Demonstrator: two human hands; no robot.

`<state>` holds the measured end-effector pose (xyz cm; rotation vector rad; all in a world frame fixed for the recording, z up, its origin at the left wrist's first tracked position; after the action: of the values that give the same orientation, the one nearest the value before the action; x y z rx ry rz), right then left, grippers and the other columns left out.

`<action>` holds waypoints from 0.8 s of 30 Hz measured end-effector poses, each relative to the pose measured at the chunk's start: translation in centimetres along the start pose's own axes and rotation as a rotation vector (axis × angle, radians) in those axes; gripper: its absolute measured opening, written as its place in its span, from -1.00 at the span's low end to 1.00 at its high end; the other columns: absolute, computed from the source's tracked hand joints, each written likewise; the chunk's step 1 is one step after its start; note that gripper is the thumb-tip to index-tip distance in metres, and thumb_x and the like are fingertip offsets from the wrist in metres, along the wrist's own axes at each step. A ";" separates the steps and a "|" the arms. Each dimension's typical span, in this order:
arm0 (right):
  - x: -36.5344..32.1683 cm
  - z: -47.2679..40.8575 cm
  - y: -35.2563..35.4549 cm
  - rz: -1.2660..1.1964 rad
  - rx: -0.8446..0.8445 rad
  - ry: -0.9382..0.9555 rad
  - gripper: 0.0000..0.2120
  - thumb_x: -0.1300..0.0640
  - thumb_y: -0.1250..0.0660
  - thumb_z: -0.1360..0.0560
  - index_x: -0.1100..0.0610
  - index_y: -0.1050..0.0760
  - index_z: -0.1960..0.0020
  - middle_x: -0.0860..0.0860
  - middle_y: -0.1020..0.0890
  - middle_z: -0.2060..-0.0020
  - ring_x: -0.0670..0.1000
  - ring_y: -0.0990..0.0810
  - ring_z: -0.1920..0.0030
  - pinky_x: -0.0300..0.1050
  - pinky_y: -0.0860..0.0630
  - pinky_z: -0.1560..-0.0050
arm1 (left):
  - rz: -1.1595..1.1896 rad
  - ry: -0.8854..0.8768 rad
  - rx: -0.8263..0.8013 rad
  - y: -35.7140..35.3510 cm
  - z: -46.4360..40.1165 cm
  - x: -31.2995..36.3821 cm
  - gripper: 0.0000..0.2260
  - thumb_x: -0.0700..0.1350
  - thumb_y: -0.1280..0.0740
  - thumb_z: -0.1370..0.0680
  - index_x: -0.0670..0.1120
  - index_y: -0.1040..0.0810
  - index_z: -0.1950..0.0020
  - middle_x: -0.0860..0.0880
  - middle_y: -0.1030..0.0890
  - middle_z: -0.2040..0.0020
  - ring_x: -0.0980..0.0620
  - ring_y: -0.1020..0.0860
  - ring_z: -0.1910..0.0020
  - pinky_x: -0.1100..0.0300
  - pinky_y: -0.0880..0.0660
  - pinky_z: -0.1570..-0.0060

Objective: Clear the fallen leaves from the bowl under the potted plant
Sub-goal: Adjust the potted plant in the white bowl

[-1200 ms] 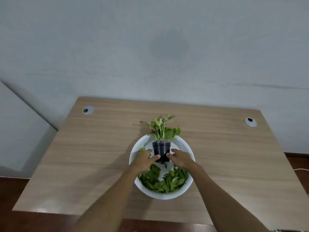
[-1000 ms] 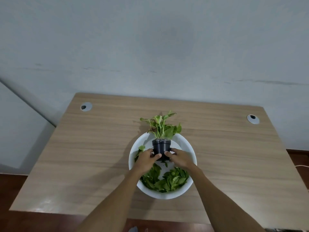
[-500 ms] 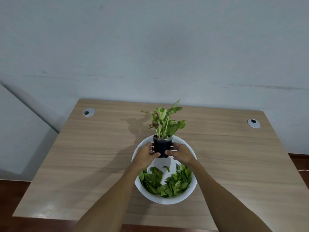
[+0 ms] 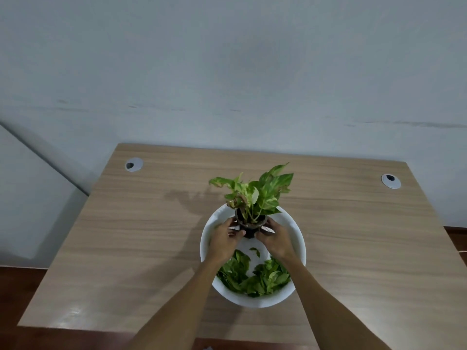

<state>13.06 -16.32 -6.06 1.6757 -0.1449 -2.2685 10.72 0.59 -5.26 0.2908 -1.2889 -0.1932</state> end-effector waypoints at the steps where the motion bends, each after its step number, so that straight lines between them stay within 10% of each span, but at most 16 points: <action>1: 0.0 -0.1 0.0 0.010 -0.003 0.007 -0.60 0.38 -0.38 -0.45 0.12 -0.56 -0.25 -0.01 -0.67 -0.11 0.01 -0.61 -0.18 0.00 -0.58 -0.18 | 0.008 -0.002 0.005 0.1 0.0 -0.2 -0.68 -0.20 -0.38 -0.53 -0.08 -0.55 -0.29 0.01 -0.68 -0.05 0.07 -0.63 -0.05 0.30 -0.55 0.02; 9: 1.8 0.6 0.4 0.076 0.041 -0.065 -0.74 0.28 -0.40 -0.47 0.22 -0.59 -0.15 0.00 -0.69 -0.03 -0.06 -0.63 -0.08 -0.38 -0.52 0.10 | 0.033 0.004 -0.011 -0.7 0.3 -1.4 -0.68 -0.21 -0.37 -0.52 -0.07 -0.55 -0.27 0.03 -0.68 -0.06 0.15 -0.63 -0.04 0.32 -0.57 0.04; 19: 2.7 1.2 0.1 0.080 0.071 -0.058 -0.73 0.19 -0.42 -0.43 0.15 -0.56 -0.12 0.11 -0.69 0.01 0.09 -0.63 -0.07 0.12 -0.59 -0.09 | 0.074 0.051 -0.005 -1.1 0.7 -2.1 -0.71 -0.25 -0.40 -0.51 -0.18 -0.53 -0.22 -0.06 -0.67 0.00 0.23 -0.60 0.03 0.47 -0.51 0.14; 24: 2.4 1.9 0.4 0.131 0.073 -0.039 -0.75 0.25 -0.35 -0.48 0.13 -0.56 -0.14 0.01 -0.71 0.06 0.01 -0.66 -0.02 -0.01 -0.62 -0.01 | 0.105 0.055 -0.019 -1.6 1.2 -2.5 -0.71 -0.21 -0.43 -0.49 -0.08 -0.51 -0.18 -0.02 -0.67 -0.05 0.18 -0.63 -0.03 0.14 -0.58 -0.11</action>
<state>10.71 -17.65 -7.60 1.6074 -0.3402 -2.2240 8.91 -0.34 -7.80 0.2104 -1.2435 -0.1079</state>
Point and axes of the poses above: each hand's wrist, its own z-axis away from the middle knuckle, its own y-axis out of the back of the hand, x = y × z, the point moved 10 cm from there along -z, towards the middle knuckle
